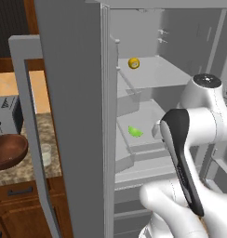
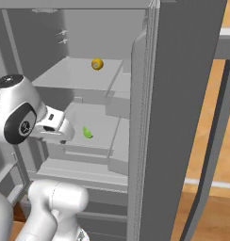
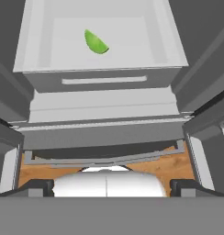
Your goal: Grab a lemon wedge from the fridge and one ice cube from the ice bowl, and put them in the glass of lemonade.
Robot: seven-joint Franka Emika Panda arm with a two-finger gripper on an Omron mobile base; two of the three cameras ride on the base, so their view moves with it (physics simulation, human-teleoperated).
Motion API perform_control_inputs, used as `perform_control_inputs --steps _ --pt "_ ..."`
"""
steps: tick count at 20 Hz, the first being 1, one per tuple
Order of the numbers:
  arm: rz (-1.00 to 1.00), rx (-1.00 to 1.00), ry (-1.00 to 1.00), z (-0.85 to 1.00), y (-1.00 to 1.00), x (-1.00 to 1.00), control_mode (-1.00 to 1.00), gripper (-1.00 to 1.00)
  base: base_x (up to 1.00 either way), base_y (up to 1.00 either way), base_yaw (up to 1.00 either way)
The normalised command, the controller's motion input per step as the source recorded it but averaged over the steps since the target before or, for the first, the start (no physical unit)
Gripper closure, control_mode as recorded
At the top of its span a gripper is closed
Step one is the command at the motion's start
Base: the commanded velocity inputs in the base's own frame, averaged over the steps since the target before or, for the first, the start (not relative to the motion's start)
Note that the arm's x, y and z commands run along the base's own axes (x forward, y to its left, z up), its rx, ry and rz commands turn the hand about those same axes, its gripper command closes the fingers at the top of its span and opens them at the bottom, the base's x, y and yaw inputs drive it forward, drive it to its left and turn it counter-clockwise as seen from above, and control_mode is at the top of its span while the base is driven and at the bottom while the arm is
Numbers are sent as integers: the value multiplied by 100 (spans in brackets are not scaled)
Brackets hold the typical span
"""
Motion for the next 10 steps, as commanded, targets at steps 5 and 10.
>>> perform_control_inputs --steps 5,10 --pt "0 0 -1 -5 -1 51 -100 -100 0 0 0" --pt "5 0 0 -57 -13 78 -100 -100 0 0 0"
